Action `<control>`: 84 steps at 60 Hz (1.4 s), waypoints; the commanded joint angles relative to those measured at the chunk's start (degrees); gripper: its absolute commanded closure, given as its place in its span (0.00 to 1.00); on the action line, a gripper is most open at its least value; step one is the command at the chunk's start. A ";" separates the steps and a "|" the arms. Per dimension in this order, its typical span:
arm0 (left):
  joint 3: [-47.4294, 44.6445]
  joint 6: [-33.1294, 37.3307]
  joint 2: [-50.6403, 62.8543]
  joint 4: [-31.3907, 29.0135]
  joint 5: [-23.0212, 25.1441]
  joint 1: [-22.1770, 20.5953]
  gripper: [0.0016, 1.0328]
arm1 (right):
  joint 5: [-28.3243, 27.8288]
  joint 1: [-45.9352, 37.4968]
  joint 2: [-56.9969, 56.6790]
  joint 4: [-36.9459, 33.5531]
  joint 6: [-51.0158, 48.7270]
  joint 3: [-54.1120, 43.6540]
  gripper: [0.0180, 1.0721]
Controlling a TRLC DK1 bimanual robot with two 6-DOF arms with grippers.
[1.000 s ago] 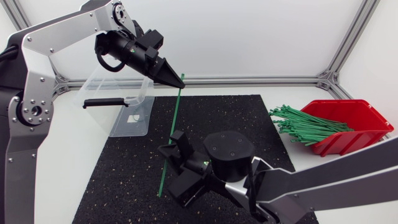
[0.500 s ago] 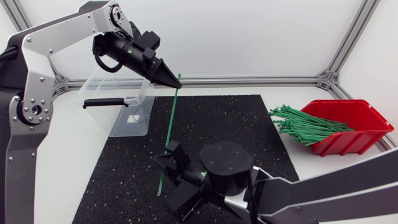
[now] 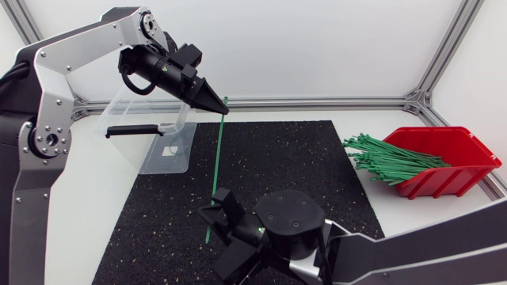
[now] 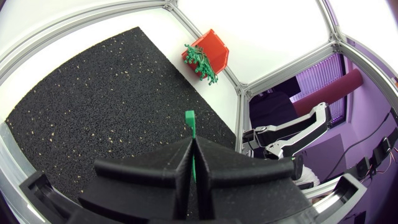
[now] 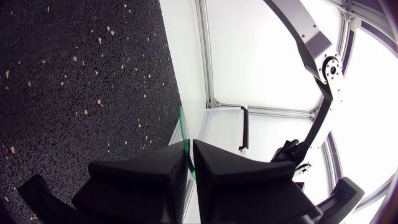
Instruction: Take a green cable tie from the red box, thread the tail through the head to close it, then place it in the transparent bin on the left.
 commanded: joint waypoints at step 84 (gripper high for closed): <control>-38.34 1.74 -24.51 31.52 -5.10 -4.01 0.97 | -17.70 -13.07 -10.86 -34.21 22.52 10.50 0.83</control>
